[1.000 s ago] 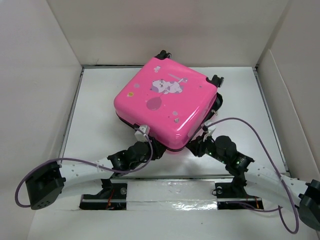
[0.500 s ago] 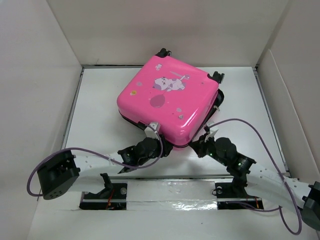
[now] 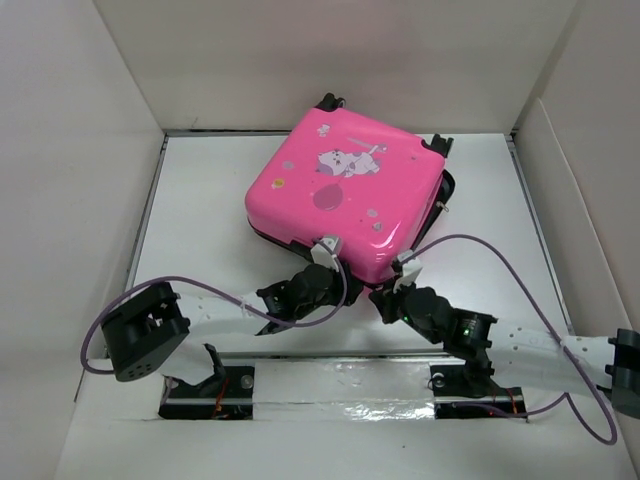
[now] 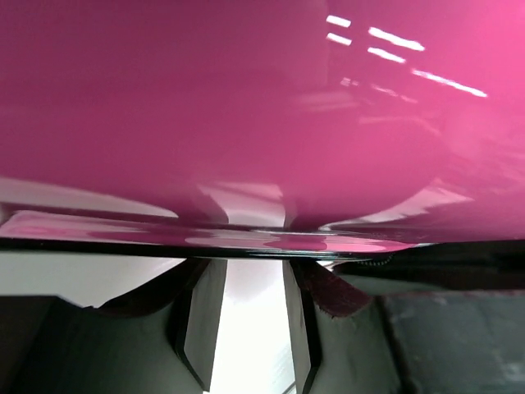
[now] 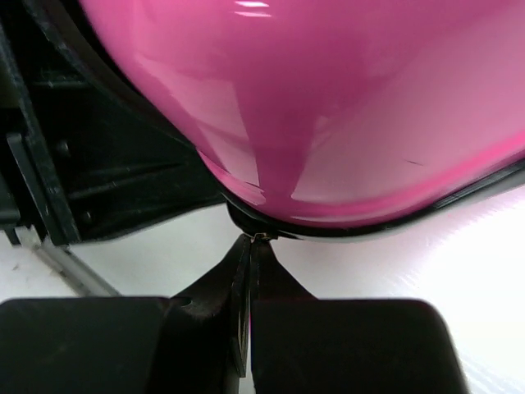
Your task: Pack the luggage
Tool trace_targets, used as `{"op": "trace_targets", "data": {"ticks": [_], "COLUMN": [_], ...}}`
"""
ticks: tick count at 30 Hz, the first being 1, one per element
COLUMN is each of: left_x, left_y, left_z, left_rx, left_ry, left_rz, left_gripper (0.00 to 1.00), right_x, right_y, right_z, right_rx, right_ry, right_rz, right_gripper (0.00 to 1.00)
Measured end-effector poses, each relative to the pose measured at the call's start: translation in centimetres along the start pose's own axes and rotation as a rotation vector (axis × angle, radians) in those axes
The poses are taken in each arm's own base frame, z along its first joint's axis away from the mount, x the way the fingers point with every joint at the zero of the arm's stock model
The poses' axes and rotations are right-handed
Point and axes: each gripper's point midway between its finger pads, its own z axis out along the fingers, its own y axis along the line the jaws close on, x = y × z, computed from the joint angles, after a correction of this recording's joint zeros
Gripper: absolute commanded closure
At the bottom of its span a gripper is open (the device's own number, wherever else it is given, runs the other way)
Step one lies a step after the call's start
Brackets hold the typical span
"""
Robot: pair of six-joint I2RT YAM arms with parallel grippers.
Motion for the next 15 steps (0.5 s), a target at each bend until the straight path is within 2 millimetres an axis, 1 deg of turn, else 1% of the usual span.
{"op": "trace_targets", "data": {"ticks": [1,3,4,5,8,10,12,13,15], "left_x": [0.0,-0.1,-0.1,0.1,0.1,-0.4,-1.8,-3.2,-6.6], "left_y": [-0.1,-0.3,-0.3,-0.3,0.3,0.6,0.5,0.2,0.1], "left_z": [0.1,0.3,0.4,0.4,0.1,-0.5,-1.9,-2.9,-5.0], "left_rx": [0.001,0.002,0.003,0.008,-0.021,-0.035,-0.028,-0.015,-0.009], "left_ry": [0.000,0.003,0.004,0.013,0.019,0.005,-0.042,-0.087,-0.196], "left_rz": [0.003,0.011,0.018,0.024,0.037,0.035,0.020,0.004,-0.042], "left_gripper": [0.69,0.61,0.55,0.43,0.30,0.28,0.28,0.27,0.24], "right_x": [0.0,-0.1,-0.1,0.0,-0.2,-0.5,-0.8,-0.9,-1.3], "right_y": [0.1,0.0,0.0,0.0,0.1,0.3,0.4,0.5,0.4], "right_z": [0.2,0.5,0.7,0.9,1.1,1.0,0.7,0.5,-0.1], "right_rx": [0.017,0.063,0.082,0.096,0.121,0.122,0.111,0.104,0.089], "right_ry": [0.000,-0.008,-0.013,-0.017,-0.038,-0.058,-0.075,-0.083,-0.102], "right_rz": [-0.005,-0.007,0.001,0.014,0.051,0.095,0.129,0.141,0.166], "right_gripper": [1.00,1.00,1.00,1.00,1.00,1.00,1.00,1.00,1.00]}}
